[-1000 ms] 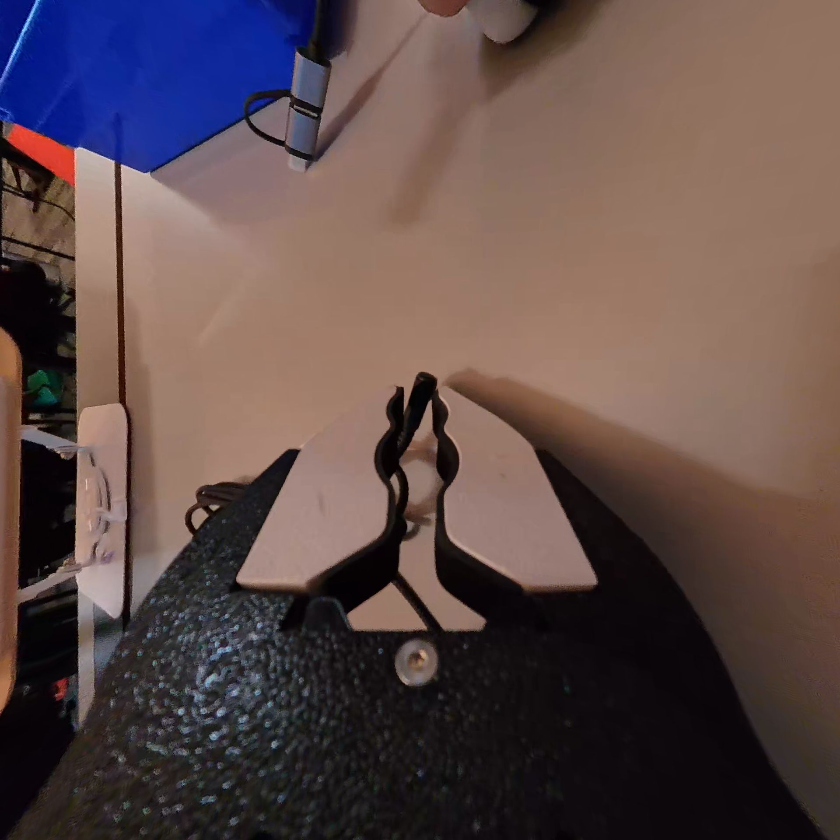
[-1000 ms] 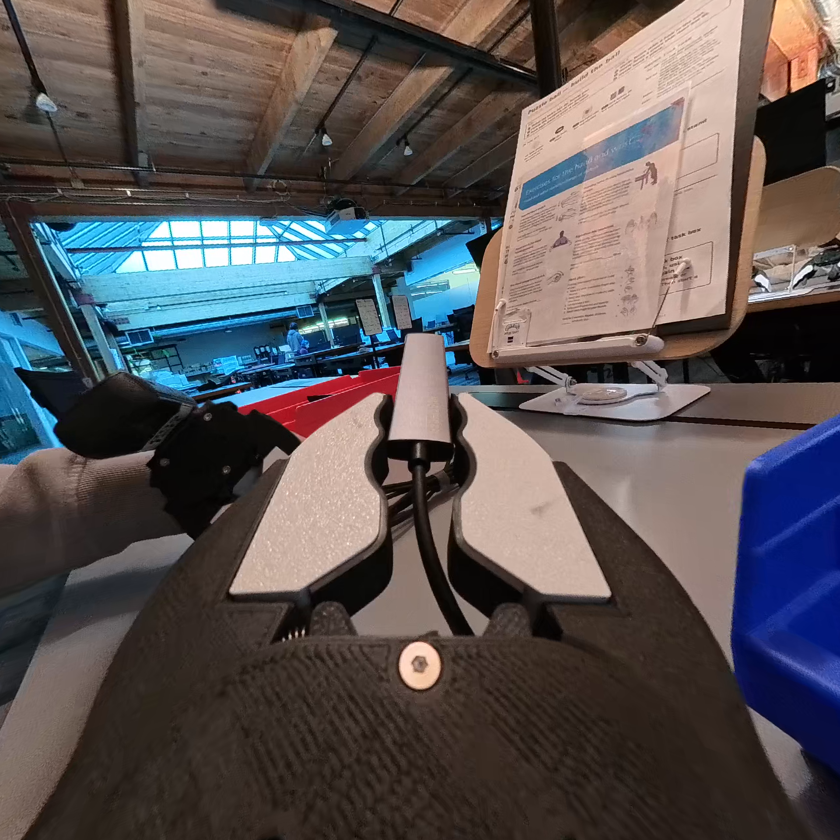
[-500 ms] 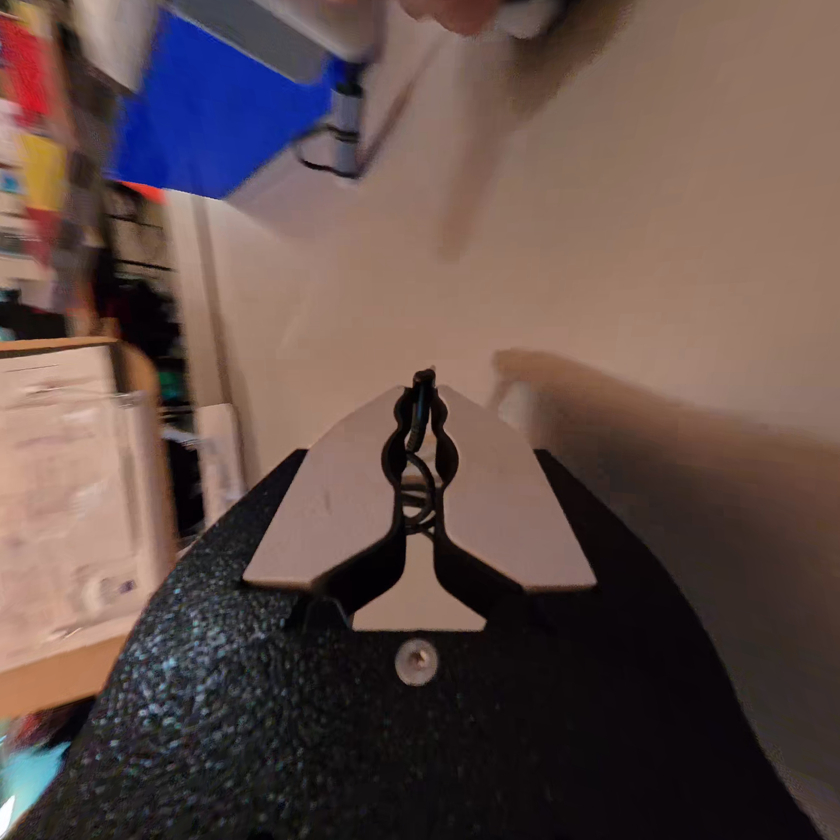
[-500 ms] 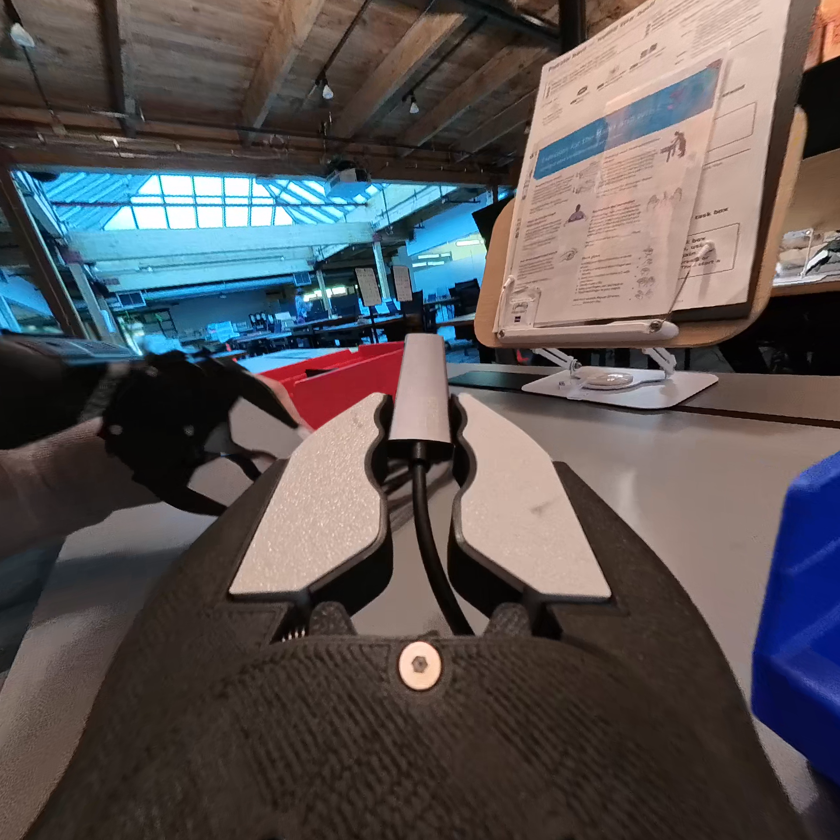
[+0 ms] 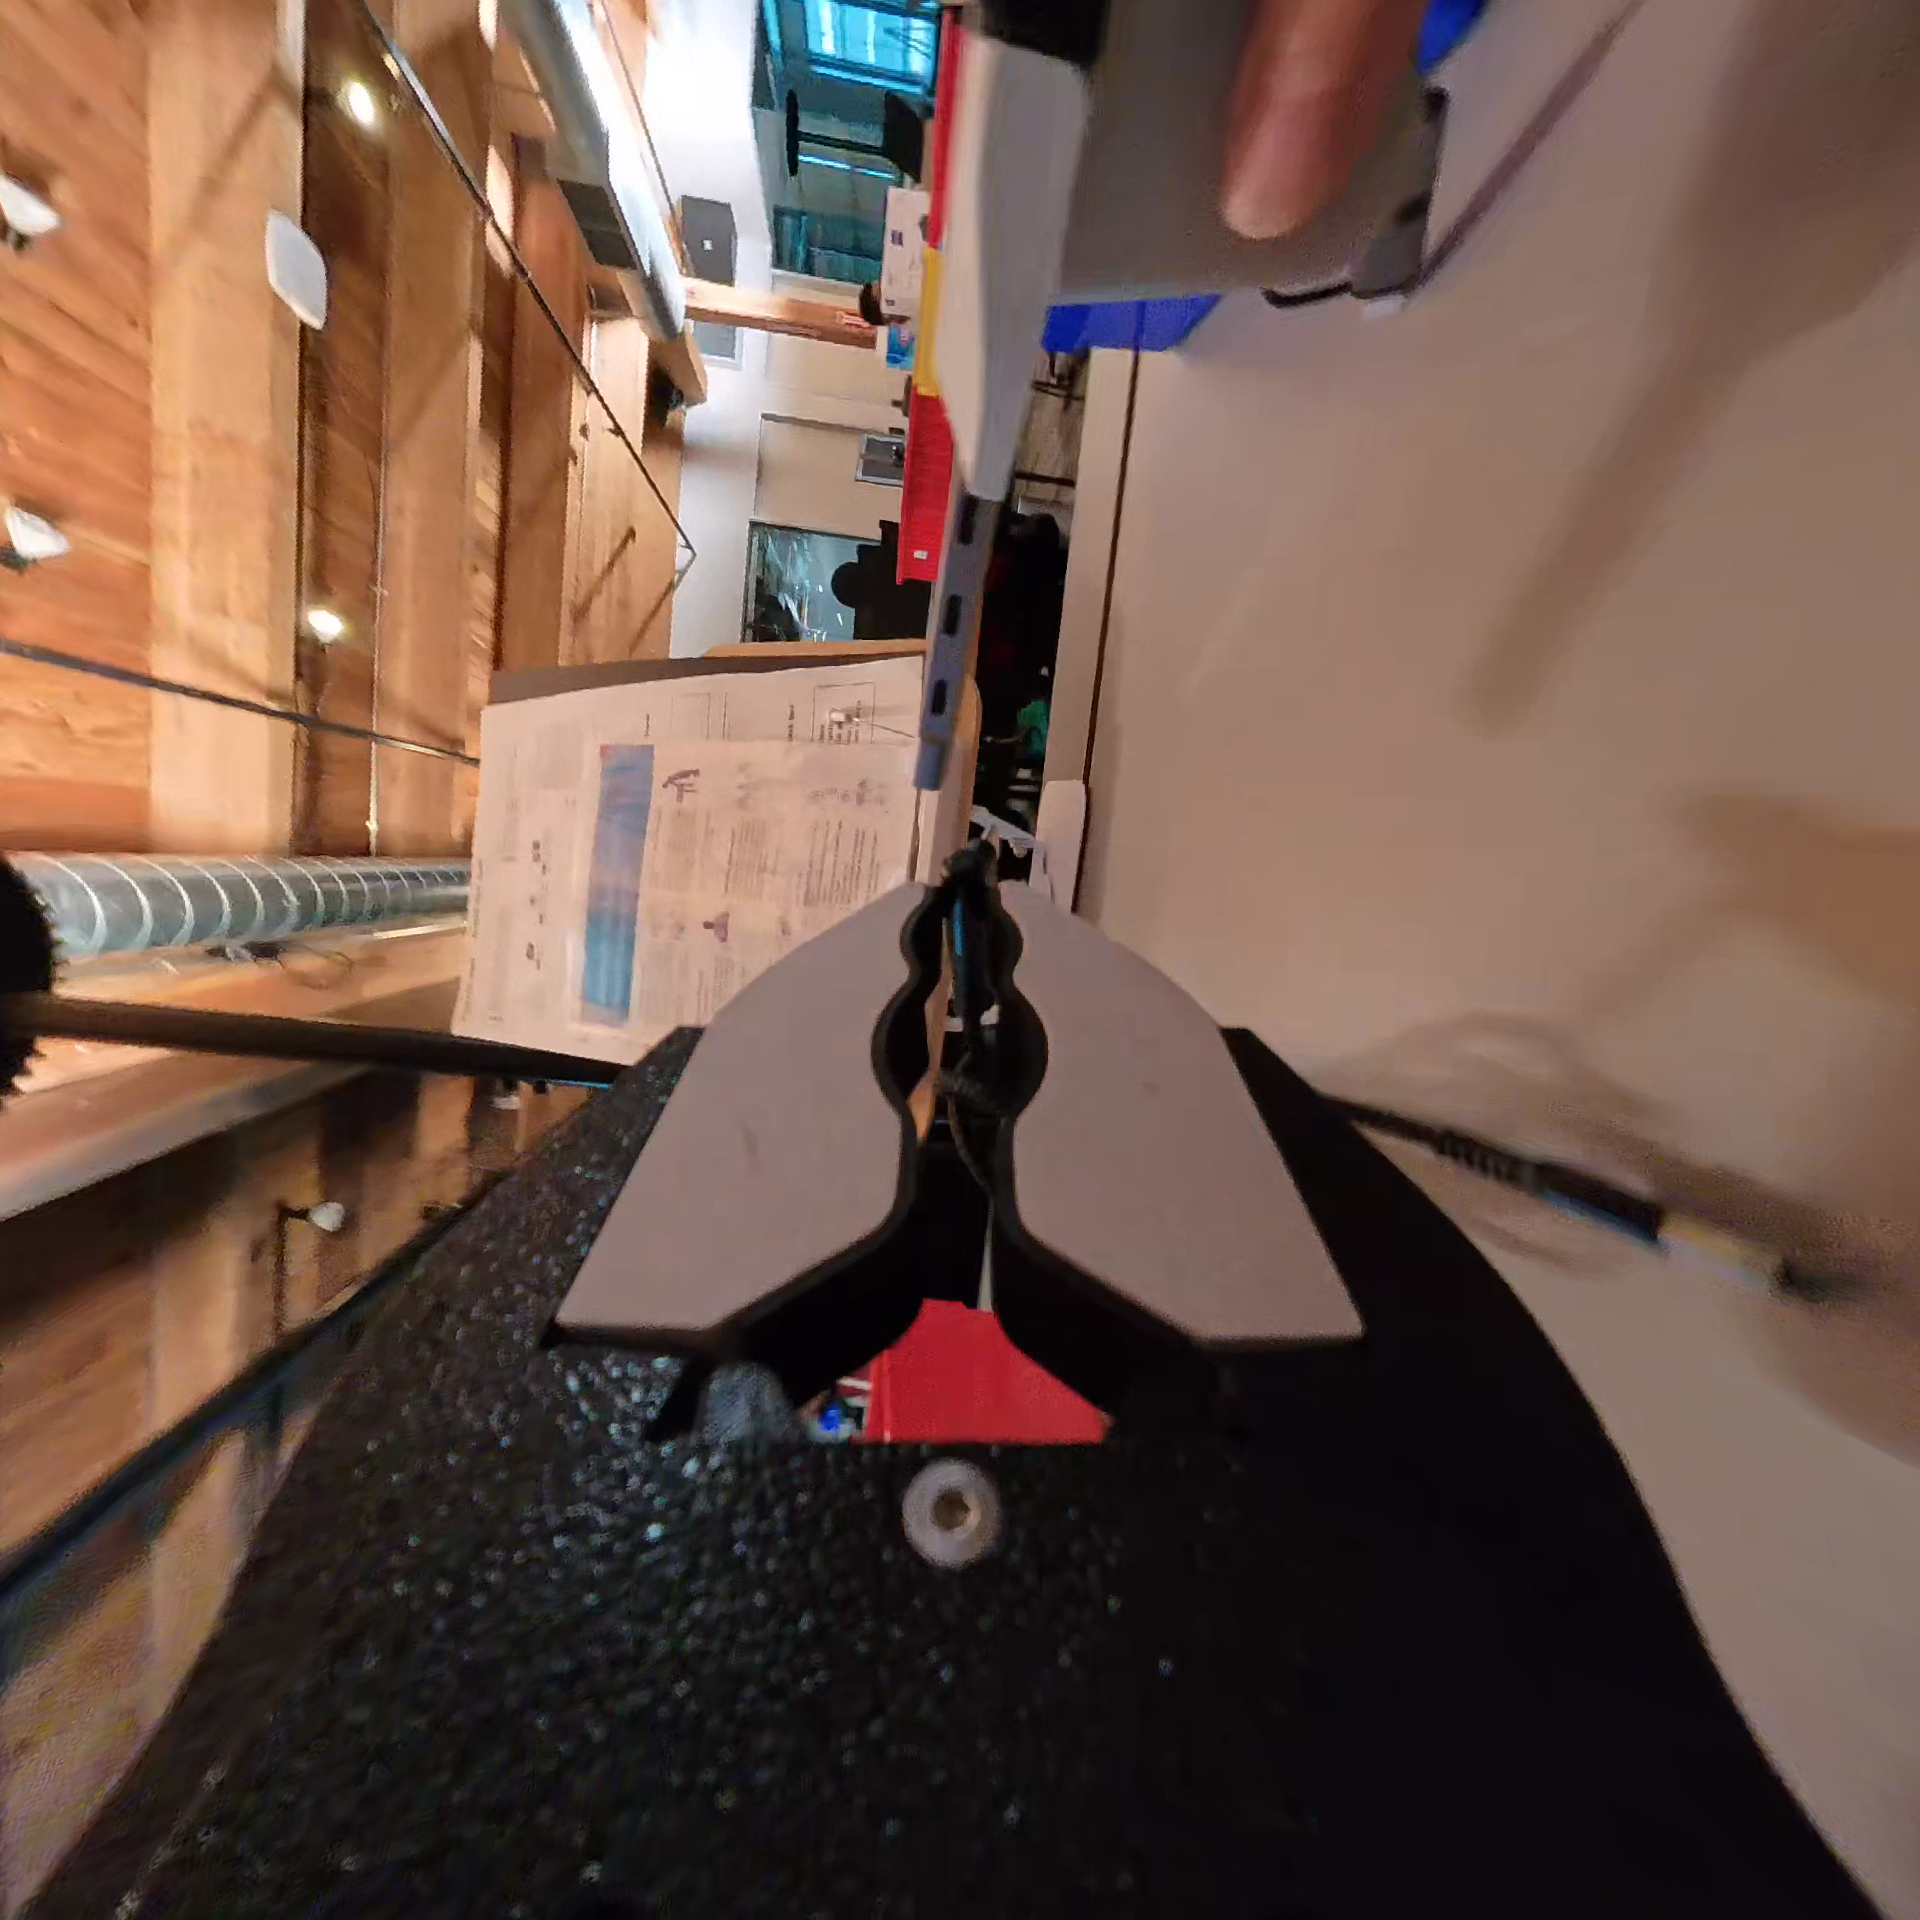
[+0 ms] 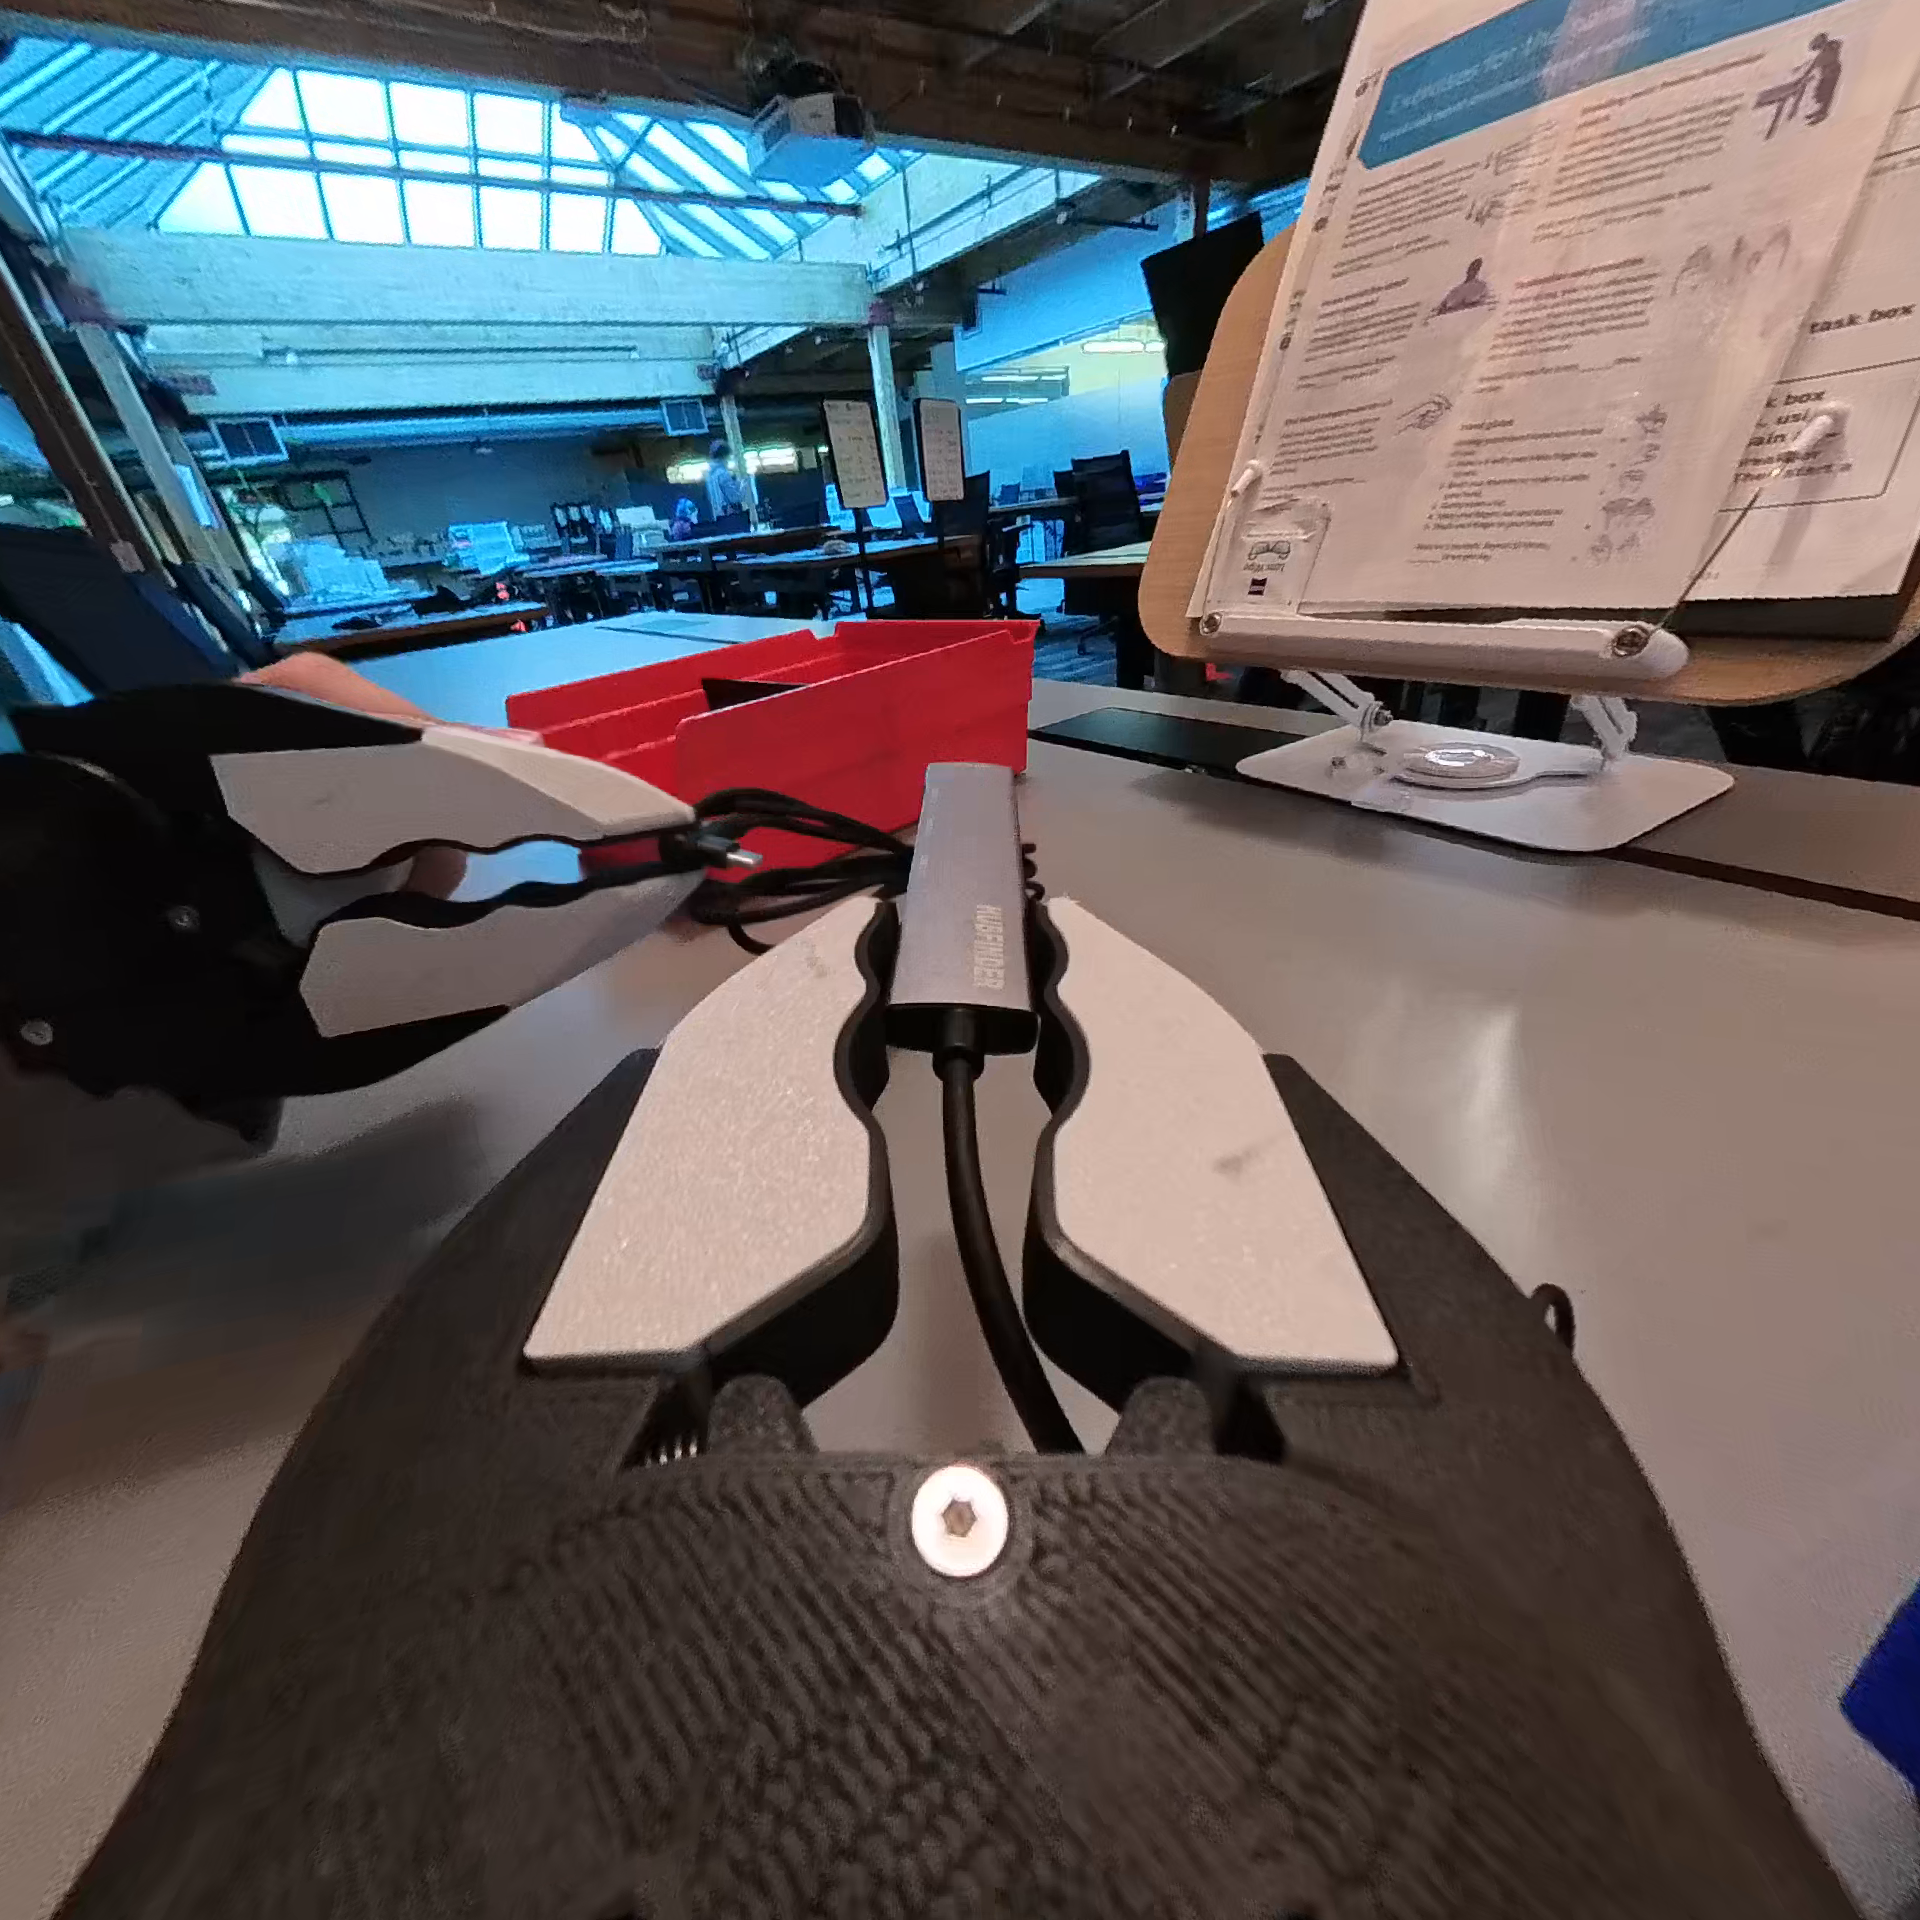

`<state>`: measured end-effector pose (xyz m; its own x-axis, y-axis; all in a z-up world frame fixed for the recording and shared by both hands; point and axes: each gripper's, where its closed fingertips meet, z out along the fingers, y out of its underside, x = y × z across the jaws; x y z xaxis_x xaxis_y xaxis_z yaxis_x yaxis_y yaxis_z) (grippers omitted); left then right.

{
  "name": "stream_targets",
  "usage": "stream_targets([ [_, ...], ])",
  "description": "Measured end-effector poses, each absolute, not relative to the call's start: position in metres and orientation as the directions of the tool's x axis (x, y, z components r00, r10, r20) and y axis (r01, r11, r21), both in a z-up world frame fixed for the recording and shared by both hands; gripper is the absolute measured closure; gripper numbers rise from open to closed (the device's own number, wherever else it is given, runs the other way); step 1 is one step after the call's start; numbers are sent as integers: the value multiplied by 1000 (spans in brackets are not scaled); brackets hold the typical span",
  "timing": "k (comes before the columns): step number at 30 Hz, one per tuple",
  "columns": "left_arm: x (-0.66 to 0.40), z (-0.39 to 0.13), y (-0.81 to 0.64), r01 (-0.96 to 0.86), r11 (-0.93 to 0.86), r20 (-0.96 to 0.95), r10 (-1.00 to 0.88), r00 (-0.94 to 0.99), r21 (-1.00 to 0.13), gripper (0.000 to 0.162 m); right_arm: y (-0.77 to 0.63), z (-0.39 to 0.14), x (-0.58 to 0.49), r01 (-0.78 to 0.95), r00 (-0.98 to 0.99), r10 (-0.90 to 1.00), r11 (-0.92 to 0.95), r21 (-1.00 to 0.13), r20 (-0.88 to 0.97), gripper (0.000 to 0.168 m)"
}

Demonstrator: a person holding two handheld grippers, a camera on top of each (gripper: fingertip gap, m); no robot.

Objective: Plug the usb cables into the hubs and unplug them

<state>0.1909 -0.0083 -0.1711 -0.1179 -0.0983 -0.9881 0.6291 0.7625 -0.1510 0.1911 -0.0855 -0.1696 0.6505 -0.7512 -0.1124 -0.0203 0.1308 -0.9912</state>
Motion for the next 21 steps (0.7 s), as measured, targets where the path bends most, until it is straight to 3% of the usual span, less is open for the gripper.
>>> stream_targets([
  [3, 191, -165, -6, 634, 752, -983, -126, -132, -181, 155, -84, -167, 192, -48, 652, -734, 209, -977, -190, 144],
  [7, 193, -163, 0, 630, 754, -982, -129, -137, -187, 155, -71, -173, 191, -80, 654, -739, 148, -986, -164, 144],
  [21, 192, -170, -3, 638, 761, -993, -81, -85, -117, 155, -50, -177, 183, -134, 711, -677, 135, -982, -191, 144],
])
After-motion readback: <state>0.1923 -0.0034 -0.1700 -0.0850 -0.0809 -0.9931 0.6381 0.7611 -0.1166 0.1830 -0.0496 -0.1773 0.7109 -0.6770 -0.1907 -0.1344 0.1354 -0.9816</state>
